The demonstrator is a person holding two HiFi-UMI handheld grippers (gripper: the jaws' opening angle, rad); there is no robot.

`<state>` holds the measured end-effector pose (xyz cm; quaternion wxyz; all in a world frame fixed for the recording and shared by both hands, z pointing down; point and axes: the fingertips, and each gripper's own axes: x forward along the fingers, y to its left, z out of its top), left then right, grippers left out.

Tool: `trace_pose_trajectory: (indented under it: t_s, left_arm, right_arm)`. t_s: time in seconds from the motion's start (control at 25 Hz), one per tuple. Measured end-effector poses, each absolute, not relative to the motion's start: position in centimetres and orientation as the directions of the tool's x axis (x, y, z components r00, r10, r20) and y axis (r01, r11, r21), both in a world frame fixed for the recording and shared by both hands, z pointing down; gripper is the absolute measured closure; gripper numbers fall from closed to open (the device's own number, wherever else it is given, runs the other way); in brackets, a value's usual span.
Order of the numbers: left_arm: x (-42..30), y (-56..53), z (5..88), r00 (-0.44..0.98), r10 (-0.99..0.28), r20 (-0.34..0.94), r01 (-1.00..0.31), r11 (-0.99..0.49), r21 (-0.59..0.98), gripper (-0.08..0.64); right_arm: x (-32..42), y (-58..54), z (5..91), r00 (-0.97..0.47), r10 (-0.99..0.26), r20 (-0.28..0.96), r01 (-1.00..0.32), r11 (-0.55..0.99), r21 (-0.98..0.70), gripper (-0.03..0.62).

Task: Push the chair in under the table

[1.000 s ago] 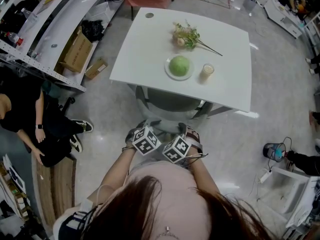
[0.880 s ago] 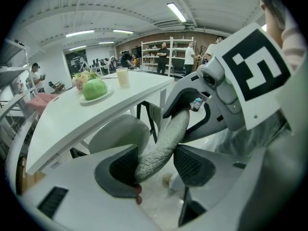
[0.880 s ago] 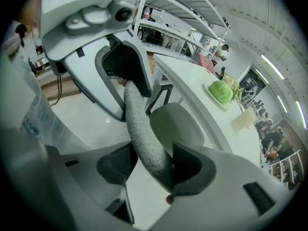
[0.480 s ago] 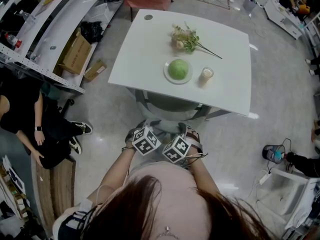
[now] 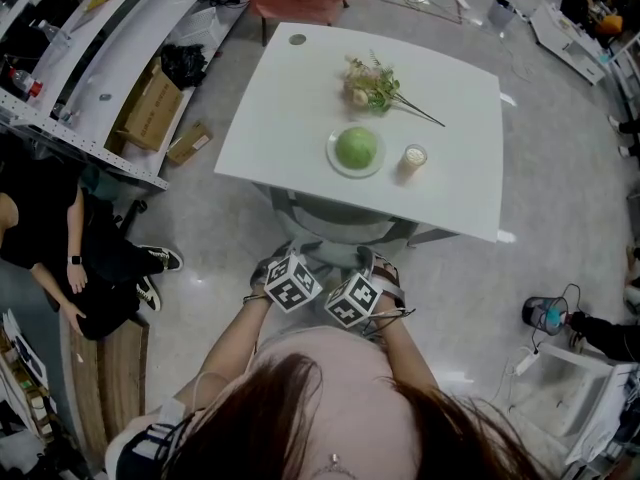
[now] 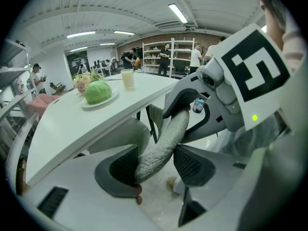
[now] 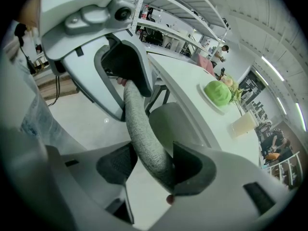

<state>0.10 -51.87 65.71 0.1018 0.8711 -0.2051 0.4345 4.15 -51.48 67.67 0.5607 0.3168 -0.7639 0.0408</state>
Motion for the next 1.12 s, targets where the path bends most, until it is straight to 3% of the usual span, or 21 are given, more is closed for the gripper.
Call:
trace_pose_trajectory:
  t_s: [1.12]
  left_arm:
    - [0.0,-54.0,65.7,0.545,-0.276,0.792,-0.444,-0.896,-0.006,0.325]
  right_arm:
    - [4.1,-53.6,67.7,-0.165,-0.454,0.876,-0.523,0.793,0.312,0.359]
